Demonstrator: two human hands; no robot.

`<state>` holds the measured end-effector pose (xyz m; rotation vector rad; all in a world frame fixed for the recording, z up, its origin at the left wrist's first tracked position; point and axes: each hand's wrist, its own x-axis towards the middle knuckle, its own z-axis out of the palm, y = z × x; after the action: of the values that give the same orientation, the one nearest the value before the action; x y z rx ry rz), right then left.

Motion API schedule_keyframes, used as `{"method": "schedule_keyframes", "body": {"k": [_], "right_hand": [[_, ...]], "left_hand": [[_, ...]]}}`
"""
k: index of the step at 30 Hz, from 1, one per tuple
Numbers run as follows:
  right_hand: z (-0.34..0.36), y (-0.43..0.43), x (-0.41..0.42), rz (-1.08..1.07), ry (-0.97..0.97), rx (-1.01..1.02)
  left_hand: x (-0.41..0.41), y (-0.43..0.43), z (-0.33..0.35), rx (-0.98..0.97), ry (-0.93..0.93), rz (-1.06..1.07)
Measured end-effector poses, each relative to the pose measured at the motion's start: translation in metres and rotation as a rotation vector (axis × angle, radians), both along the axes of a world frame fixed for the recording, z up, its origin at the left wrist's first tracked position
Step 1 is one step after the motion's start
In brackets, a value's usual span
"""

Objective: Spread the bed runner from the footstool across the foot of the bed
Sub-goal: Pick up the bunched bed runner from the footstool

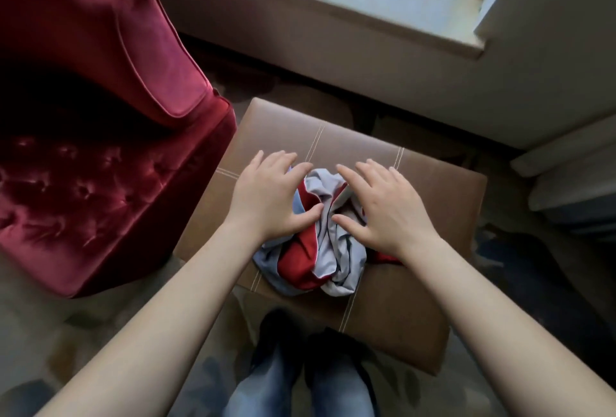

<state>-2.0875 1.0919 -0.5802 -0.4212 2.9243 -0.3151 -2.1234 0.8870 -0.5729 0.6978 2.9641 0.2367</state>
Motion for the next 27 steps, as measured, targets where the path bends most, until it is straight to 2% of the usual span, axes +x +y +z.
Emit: {"method": "schedule_keyframes", "body": {"k": [6,11,15,19,27], "right_hand": [[-0.082,-0.006,0.012,0.023,-0.141,0.049],[-0.138,-0.005,0.010,0.039,-0.299,0.161],[-0.165,-0.003,0.005,0.083,-0.408,0.239],[-0.188,-0.005,-0.002,0.111,-0.463,0.277],[-0.236,-0.014,-0.009,0.034,-0.487,0.275]], "left_hand": [[0.009,-0.007,-0.078,-0.064,-0.096,-0.001],[0.015,-0.015,-0.131,-0.212,-0.298,0.049],[0.020,-0.017,-0.163,-0.161,-0.414,0.034],[0.022,-0.013,-0.189,-0.135,-0.439,0.024],[0.019,-0.005,-0.233,-0.245,-0.416,0.004]]}}
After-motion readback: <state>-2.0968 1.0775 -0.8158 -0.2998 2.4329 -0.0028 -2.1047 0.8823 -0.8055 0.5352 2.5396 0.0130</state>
